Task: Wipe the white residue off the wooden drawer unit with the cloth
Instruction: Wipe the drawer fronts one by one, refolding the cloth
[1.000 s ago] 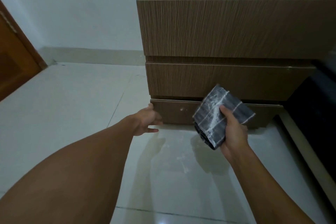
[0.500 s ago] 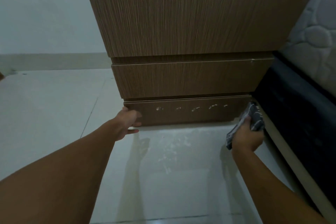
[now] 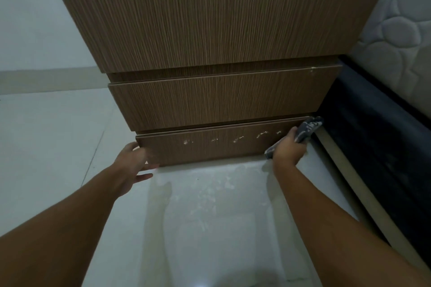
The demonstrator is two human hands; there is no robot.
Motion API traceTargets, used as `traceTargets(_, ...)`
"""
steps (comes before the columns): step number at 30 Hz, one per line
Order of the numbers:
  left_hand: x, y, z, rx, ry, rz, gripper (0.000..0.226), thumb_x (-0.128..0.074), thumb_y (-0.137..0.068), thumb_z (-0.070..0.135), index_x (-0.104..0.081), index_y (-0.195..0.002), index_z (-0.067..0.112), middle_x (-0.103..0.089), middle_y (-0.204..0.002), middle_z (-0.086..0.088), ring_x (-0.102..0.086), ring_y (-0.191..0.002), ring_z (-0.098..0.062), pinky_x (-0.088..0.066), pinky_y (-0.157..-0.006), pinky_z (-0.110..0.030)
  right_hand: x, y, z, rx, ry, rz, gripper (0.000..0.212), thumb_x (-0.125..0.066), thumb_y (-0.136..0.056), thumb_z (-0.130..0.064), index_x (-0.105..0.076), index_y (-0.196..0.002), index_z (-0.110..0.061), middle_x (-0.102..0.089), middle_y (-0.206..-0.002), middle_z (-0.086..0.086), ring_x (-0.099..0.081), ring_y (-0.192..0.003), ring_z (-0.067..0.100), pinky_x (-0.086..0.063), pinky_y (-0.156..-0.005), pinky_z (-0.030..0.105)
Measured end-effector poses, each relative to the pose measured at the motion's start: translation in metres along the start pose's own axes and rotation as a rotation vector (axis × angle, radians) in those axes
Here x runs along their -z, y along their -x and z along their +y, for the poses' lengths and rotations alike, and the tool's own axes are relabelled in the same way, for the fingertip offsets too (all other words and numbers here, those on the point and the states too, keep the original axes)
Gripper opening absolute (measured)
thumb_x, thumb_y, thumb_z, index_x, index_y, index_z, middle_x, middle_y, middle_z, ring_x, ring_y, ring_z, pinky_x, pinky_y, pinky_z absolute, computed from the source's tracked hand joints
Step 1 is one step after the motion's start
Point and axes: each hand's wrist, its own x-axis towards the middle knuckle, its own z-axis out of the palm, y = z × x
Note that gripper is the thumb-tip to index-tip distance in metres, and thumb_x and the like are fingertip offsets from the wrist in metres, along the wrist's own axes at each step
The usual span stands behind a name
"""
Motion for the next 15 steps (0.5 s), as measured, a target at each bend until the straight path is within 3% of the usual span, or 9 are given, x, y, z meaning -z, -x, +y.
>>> traceTargets(7, 0.005, 0.001, 0.002, -0.017, 0.057, 0.054, 0.034, -0.048, -0.099, 0.012, -0.05, -0.132, 0.02, -0.058, -0.12, -0.006, -0.068, -0.086, -0.028, -0.055, -0.073, -0.04, -0.017, 0.021, 0.029, 0.153, 0.129, -0.05, 0.065, -0.056, -0.095, -0.032, -0.028, -0.149, -0.01, -0.041, -0.151, 0.011, -0.041, -0.136, 0.027, -0.032, -0.114, 0.041)
traceTargets(15, 0.012, 0.005, 0.009, -0.049, 0.036, 0.084, 0.033, -0.049, -0.1, 0.022, -0.053, -0.133, 0.02, -0.056, -0.132, -0.005, -0.068, -0.085, -0.026, -0.055, -0.068, -0.034, -0.049, 0.1, 0.078, 0.145, 0.251, -0.21, 0.072, -0.05, -0.085, -0.049, -0.036, -0.145, -0.013, -0.051, -0.141, 0.015, -0.051, -0.127, 0.031, -0.043, -0.105, 0.047)
